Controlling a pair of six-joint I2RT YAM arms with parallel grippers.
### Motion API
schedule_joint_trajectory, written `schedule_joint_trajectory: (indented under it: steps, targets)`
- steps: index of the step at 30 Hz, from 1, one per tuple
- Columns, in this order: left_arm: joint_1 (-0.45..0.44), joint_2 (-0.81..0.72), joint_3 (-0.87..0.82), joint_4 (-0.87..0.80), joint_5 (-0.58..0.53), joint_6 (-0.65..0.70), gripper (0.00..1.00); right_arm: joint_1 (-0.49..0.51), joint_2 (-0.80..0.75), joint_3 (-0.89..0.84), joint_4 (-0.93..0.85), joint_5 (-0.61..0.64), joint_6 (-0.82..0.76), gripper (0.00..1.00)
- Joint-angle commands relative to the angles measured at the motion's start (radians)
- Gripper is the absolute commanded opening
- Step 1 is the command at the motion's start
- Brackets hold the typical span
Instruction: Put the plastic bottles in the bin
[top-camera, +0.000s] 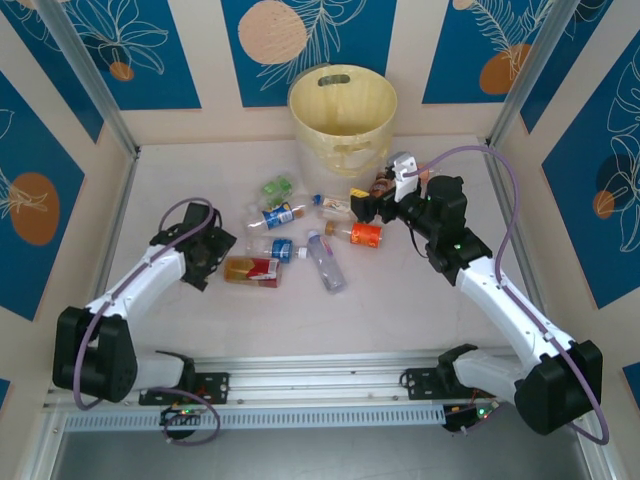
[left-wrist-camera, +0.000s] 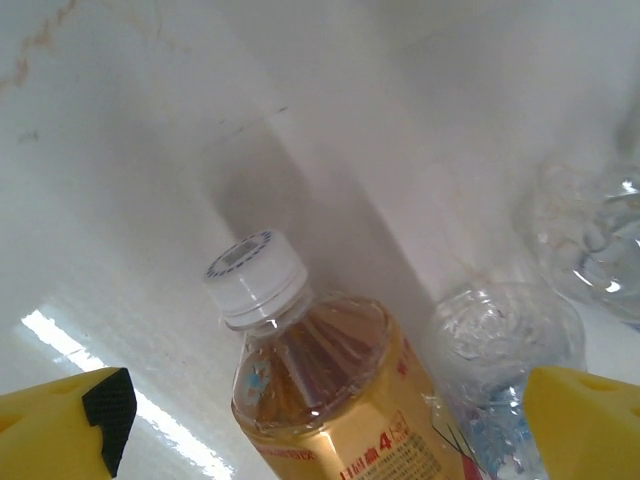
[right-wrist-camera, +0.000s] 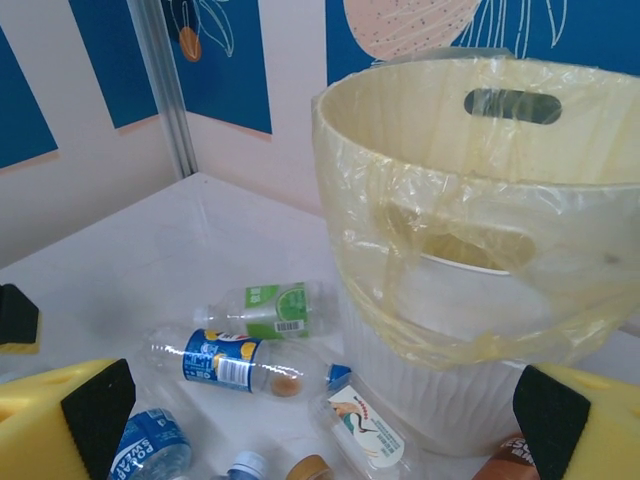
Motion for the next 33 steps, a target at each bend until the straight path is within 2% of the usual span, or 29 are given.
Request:
schedule_joint_trajectory:
  steps: [1,6,15,19,22,27,29,33]
  targets:
    - [0.007,0.033,-0.029,0.039,0.093,-0.165,1.00,-0.001,-0.007,0.007,0.037,0.030,-0.014,0.99]
    - [-0.017,0.076,-0.080,0.128,0.201,-0.284,1.00,-0.004,-0.006,-0.001,0.037,0.047,-0.022,0.99]
    - [-0.041,0.157,-0.135,0.282,0.259,-0.393,0.98,-0.002,-0.004,0.005,0.026,0.047,-0.015,1.00]
    - [-0.044,0.162,-0.138,0.286,0.221,-0.391,0.93,-0.003,-0.004,0.010,0.016,0.054,-0.016,0.99]
    - [-0.044,0.170,-0.144,0.286,0.204,-0.391,0.85,-0.003,-0.005,0.011,0.015,0.058,-0.013,0.99]
    - [-0.041,0.185,-0.195,0.402,0.193,-0.387,0.64,-0.002,-0.004,0.013,0.015,0.059,-0.010,1.00]
    - [-0.038,0.193,-0.211,0.457,0.193,-0.358,0.62,-0.002,-0.003,0.015,0.013,0.059,-0.009,1.00]
    - [-0.022,0.171,-0.198,0.504,0.158,-0.184,0.60,-0.002,-0.004,0.020,0.009,0.063,-0.009,1.00]
